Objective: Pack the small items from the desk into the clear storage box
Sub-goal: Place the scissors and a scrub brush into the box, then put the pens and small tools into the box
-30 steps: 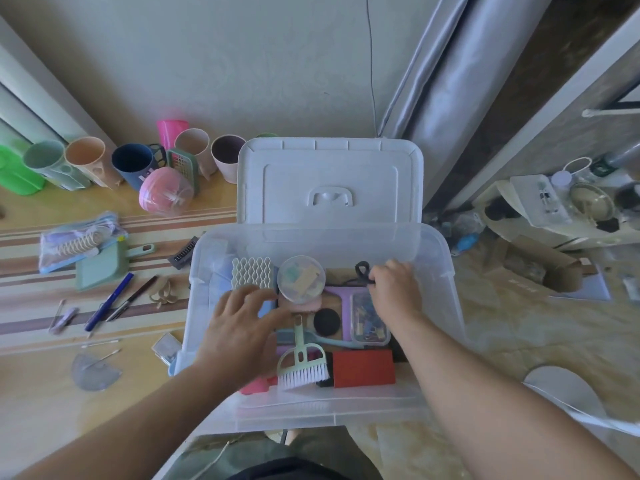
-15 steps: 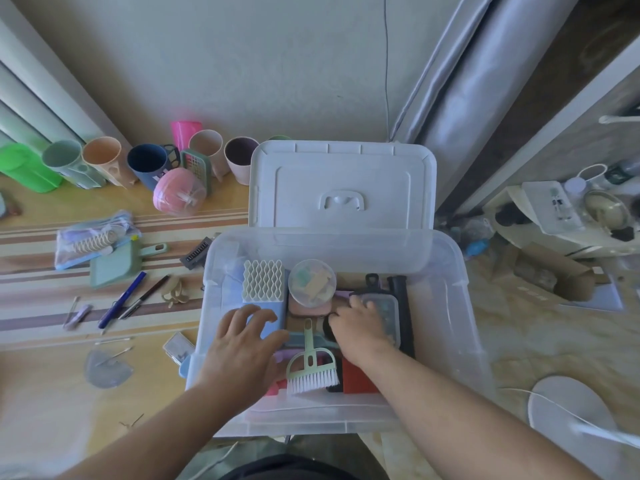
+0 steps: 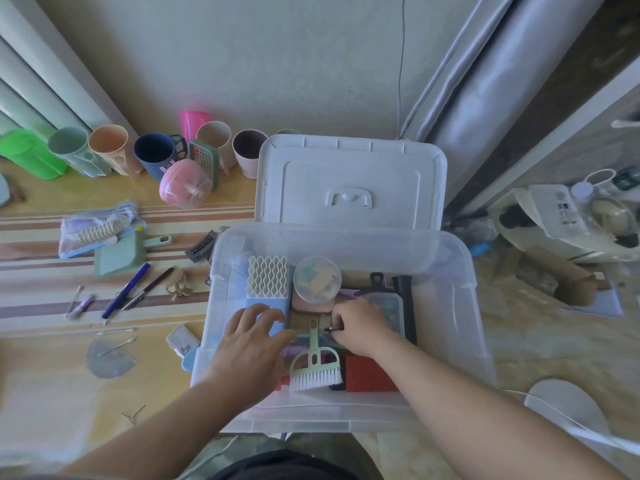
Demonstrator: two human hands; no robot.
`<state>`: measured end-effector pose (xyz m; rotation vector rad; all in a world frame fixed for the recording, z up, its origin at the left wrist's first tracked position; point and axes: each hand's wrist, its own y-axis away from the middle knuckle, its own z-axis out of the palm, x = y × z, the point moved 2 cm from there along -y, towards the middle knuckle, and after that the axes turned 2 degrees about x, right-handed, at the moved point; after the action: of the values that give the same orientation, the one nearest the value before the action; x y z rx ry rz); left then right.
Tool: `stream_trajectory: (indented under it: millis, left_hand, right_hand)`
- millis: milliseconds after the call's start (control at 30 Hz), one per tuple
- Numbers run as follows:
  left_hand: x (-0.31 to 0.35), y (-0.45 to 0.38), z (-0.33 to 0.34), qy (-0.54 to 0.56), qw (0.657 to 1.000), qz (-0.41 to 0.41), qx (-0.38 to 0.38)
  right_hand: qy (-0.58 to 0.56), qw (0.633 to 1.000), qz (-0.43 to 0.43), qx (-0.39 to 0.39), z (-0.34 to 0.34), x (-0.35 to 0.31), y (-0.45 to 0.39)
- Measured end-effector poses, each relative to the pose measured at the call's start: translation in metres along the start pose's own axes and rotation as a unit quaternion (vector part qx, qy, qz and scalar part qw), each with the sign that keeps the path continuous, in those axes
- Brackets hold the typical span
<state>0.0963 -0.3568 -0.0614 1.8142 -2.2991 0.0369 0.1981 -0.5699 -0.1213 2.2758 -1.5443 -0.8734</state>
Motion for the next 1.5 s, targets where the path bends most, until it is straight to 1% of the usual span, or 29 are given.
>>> stream_trajectory:
  millis: [33, 67, 133, 167, 200, 267, 333, 400, 467, 633, 733, 833, 900, 967, 1000, 1100, 1167, 1267, 1333, 1367, 1400, 1433, 1500]
  left_hand:
    - [0.001, -0.002, 0.000, 0.006, 1.000, -0.003, -0.007]
    - [0.002, -0.004, 0.000, 0.012, 1.000, -0.003, -0.015]
    - [0.004, -0.008, 0.000, 0.022, 1.000, -0.001, -0.020]
    - [0.006, -0.009, 0.000, 0.028, 0.999, 0.002, -0.018]
    - [0.007, -0.010, 0.001, 0.033, 0.999, 0.004, -0.015]
    - [0.009, -0.011, 0.003, 0.032, 0.999, 0.007, -0.014]
    - [0.012, -0.012, 0.003, 0.030, 0.999, 0.010, -0.017]
    - [0.014, -0.013, 0.004, 0.030, 0.999, 0.011, -0.026]
    - [0.015, -0.013, 0.007, 0.026, 0.999, 0.009, -0.036]
    - [0.020, -0.011, 0.010, 0.022, 0.999, 0.010, -0.048]
    - [0.021, -0.011, 0.011, 0.018, 0.999, 0.020, -0.045]
    - [0.020, -0.011, 0.010, 0.024, 0.999, 0.023, -0.043]
    - [0.018, -0.012, 0.006, 0.037, 0.999, 0.021, -0.033]
    - [0.015, -0.012, -0.005, 0.053, 0.998, 0.018, -0.001]
    - [0.013, -0.012, -0.012, 0.067, 0.997, 0.018, 0.025]
    - [-0.012, -0.014, -0.041, 0.097, 0.989, -0.005, 0.108]
    - [-0.048, -0.010, -0.059, 0.123, 0.980, -0.064, 0.144]
    - [-0.118, 0.007, -0.065, 0.179, 0.949, -0.183, 0.184]
    - [-0.167, 0.027, -0.052, 0.216, 0.923, -0.269, 0.168]
    - [-0.190, 0.039, -0.043, 0.219, 0.917, -0.299, 0.144]
    - [-0.212, 0.052, -0.035, 0.211, 0.916, -0.323, 0.115]
    - [-0.232, 0.066, -0.026, 0.202, 0.914, -0.342, 0.083]
    - [-0.268, 0.091, -0.013, 0.188, 0.910, -0.370, 0.023]
  right_hand:
    - [-0.050, 0.999, 0.006, 0.014, -0.007, 0.005, 0.006]
    - [-0.080, 0.996, 0.013, 0.045, -0.016, 0.012, 0.012]
    - [-0.068, 0.988, 0.021, 0.137, -0.030, 0.030, 0.026]
    - [-0.043, 0.985, 0.030, 0.165, -0.033, 0.040, 0.031]
    - [-0.021, 0.983, 0.041, 0.176, -0.034, 0.048, 0.034]
    - [0.016, 0.984, 0.067, 0.165, -0.028, 0.058, 0.036]
    - [0.042, 0.988, 0.065, 0.130, -0.016, 0.062, 0.035]
    - [0.040, 0.992, 0.057, 0.105, -0.007, 0.066, 0.035]
    - [0.017, 0.993, 0.067, 0.096, -0.002, 0.071, 0.036]
    - [-0.035, 0.988, 0.099, 0.115, -0.005, 0.080, 0.038]
    - [-0.020, 0.985, 0.097, 0.140, -0.004, 0.084, 0.038]
    - [-0.002, 0.984, 0.097, 0.150, -0.006, 0.081, 0.035]
    - [0.002, 0.983, 0.115, 0.141, -0.009, 0.078, 0.036]
    - [-0.012, 0.981, 0.120, 0.153, -0.017, 0.069, 0.037]
    - [-0.031, 0.978, 0.110, 0.173, -0.024, 0.060, 0.038]
    - [-0.073, 0.961, 0.007, 0.267, -0.048, 0.006, 0.031]
    - [-0.083, 0.943, -0.084, 0.311, -0.064, -0.050, 0.022]
    - [-0.110, 0.919, -0.184, 0.331, -0.086, -0.140, 0.003]
    - [-0.119, 0.904, -0.245, 0.330, -0.086, -0.198, -0.013]
    - [-0.120, 0.901, -0.264, 0.322, -0.079, -0.224, -0.023]
    - [-0.116, 0.906, -0.273, 0.301, -0.071, -0.250, -0.034]
    - [-0.109, 0.921, -0.264, 0.265, -0.060, -0.274, -0.045]
    - [-0.099, 0.962, -0.198, 0.160, -0.037, -0.314, -0.069]
